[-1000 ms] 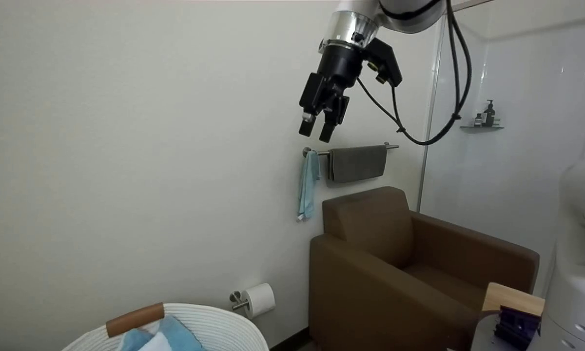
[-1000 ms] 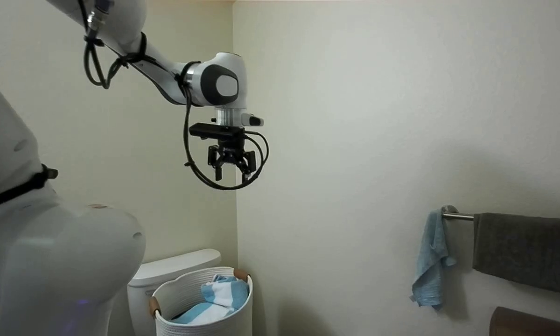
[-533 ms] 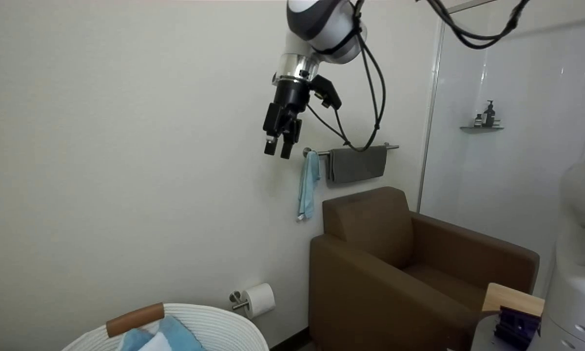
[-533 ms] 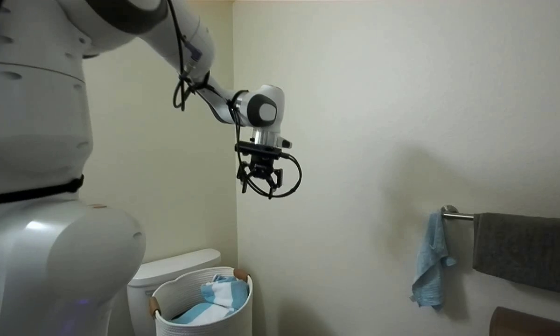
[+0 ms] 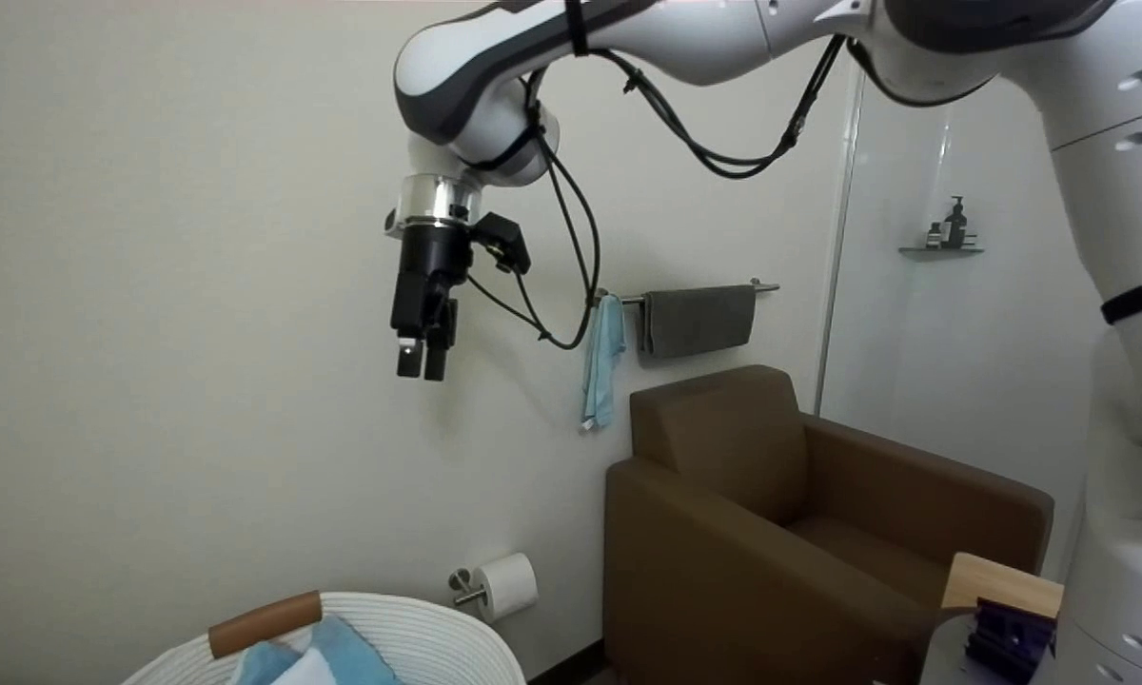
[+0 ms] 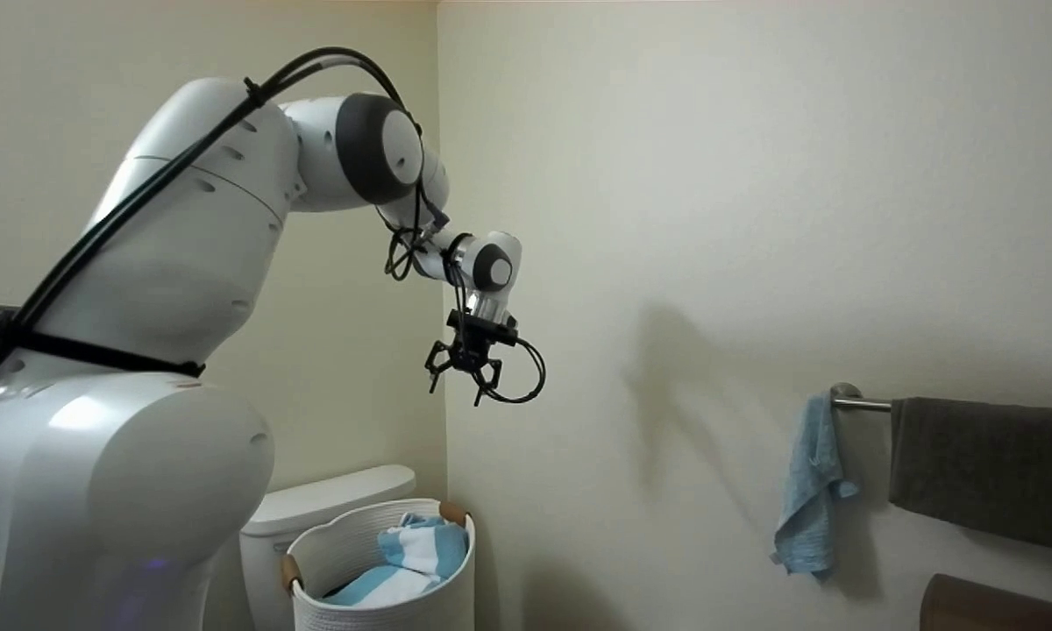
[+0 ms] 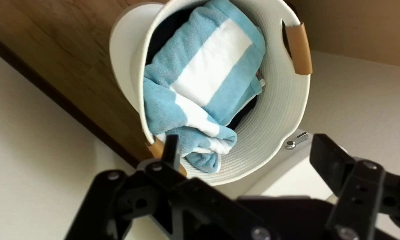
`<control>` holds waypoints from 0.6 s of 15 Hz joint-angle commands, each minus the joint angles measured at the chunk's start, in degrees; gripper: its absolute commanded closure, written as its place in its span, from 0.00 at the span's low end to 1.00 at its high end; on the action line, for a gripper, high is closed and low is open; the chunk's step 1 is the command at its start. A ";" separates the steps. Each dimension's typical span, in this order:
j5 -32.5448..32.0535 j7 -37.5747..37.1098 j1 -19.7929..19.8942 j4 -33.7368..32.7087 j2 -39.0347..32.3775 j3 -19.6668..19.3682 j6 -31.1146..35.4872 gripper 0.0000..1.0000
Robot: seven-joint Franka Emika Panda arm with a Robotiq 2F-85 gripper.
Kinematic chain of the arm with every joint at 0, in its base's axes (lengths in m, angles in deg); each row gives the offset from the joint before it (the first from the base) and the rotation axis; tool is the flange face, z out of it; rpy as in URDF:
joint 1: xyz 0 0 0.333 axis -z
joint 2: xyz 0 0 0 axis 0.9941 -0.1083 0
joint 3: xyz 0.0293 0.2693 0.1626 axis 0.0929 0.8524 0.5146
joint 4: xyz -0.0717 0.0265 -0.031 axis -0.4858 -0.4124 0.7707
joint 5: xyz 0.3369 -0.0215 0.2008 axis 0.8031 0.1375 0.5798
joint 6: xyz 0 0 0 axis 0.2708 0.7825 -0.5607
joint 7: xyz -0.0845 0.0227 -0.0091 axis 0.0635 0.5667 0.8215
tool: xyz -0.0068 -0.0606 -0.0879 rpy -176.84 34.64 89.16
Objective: Remove the towel from the basket and put it on the sofa
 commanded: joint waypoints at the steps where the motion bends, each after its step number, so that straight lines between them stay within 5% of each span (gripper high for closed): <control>1: -1.31 0.55 1.35 -2.97 -2.36 2.93 -1.51 0.00; 6: -2.01 2.06 1.21 -8.59 -6.56 4.11 -3.97 0.00; 9: -4.03 2.00 -1.22 -4.48 -4.18 4.87 2.23 0.00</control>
